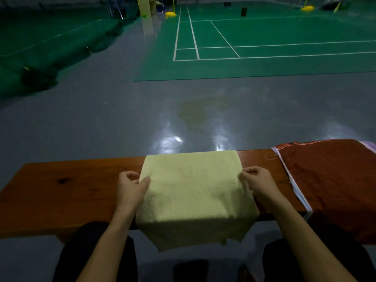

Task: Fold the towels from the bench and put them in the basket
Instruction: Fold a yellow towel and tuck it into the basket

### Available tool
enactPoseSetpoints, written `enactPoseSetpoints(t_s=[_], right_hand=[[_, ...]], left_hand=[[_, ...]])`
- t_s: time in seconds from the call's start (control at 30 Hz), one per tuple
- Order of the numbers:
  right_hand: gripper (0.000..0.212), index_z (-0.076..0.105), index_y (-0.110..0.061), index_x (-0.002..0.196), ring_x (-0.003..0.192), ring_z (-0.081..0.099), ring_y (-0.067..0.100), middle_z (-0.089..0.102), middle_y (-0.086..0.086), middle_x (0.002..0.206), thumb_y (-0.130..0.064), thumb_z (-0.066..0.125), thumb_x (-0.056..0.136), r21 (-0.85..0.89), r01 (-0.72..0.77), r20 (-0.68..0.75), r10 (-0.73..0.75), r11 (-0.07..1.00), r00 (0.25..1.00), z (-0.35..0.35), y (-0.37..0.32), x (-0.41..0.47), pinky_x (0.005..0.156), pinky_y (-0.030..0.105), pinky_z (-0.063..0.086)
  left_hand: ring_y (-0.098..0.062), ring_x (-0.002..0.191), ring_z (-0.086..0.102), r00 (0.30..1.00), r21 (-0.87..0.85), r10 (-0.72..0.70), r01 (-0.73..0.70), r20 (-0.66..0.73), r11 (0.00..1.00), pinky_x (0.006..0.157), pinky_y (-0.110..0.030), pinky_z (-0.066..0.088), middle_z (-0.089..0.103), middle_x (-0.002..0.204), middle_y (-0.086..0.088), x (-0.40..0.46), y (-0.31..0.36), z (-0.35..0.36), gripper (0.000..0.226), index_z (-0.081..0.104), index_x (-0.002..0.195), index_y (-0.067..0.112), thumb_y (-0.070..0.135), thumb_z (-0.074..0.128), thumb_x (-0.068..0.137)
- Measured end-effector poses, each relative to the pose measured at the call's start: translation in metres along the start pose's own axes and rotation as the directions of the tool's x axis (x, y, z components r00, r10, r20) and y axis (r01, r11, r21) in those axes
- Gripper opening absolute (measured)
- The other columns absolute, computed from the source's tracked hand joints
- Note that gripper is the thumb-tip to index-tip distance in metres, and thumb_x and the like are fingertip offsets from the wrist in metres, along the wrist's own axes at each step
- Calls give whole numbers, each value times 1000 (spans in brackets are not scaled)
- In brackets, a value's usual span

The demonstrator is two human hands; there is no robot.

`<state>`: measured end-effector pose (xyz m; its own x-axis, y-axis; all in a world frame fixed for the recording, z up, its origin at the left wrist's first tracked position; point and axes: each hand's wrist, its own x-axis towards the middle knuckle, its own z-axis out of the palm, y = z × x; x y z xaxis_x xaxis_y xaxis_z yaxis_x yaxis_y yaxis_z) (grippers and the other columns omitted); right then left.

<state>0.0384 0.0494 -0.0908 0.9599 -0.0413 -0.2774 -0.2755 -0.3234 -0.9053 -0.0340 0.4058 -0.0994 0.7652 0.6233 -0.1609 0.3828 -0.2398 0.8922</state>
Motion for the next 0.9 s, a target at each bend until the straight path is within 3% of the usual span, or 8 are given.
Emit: enactPoseSetpoints(t_s=[0.1,0.2,0.3,0.37,0.43,0.5,0.7,0.9], right_hand=[[21,70,-27,118,117,59,21,63,-5,126,-20,72,98,117,-15,102,3,993,995,-3,0,-1,100,46,56],[25,78,-32,118,125,55,22,60,-7,137,-21,74,97,226,-48,233,-6,973,972,-10,-3,-6,109,52,51],[21,84,-23,108,120,60,23,66,0,132,-13,73,95,284,-82,275,1,955,961,-18,-6,-13,97,44,58],[19,85,-18,103,116,64,25,71,6,126,-8,72,94,282,-56,260,-21,958,965,-23,-6,-16,91,40,59],[17,86,-20,100,117,64,26,73,4,124,-11,74,93,228,-12,230,-42,974,972,-28,-5,-18,96,43,59],[15,86,-22,100,119,64,25,75,0,121,-17,78,88,213,15,199,-59,977,978,-31,-5,-22,100,45,58],[33,82,-26,113,115,69,19,74,-3,124,-22,85,81,316,175,95,-215,932,972,-34,-26,-37,93,42,62],[34,80,-24,118,113,70,26,76,7,117,-14,82,86,406,375,-26,-400,833,916,-39,-81,-42,93,45,61]], left_hand=[[-13,100,62,998,-123,25,-17,63,992,70,-30,55,62,117,-2,-5,4,-9,47,53,135,22,17,77,95],[-10,101,66,973,-186,21,23,232,982,74,-32,58,69,113,2,-7,5,-17,39,65,126,24,15,81,91],[-14,106,73,902,-192,38,50,429,980,82,-30,61,78,112,0,-10,0,-25,47,74,121,20,7,89,78],[-16,102,75,873,-184,68,25,483,983,82,-26,62,80,109,0,-14,-2,-30,44,78,117,14,2,88,75],[-12,94,75,872,-206,82,22,482,978,82,-24,61,80,105,2,-17,0,-35,34,80,113,10,0,84,80],[-16,98,75,884,-279,112,22,453,960,84,-26,62,80,107,-4,-18,4,-40,30,81,111,7,2,82,82],[-20,102,74,923,-362,240,-123,299,924,90,-40,62,80,109,-4,-20,38,-62,29,80,114,9,6,80,85],[-13,85,73,906,-445,305,-153,293,882,73,-27,62,77,103,-8,-9,109,-85,36,77,116,11,17,79,80]])
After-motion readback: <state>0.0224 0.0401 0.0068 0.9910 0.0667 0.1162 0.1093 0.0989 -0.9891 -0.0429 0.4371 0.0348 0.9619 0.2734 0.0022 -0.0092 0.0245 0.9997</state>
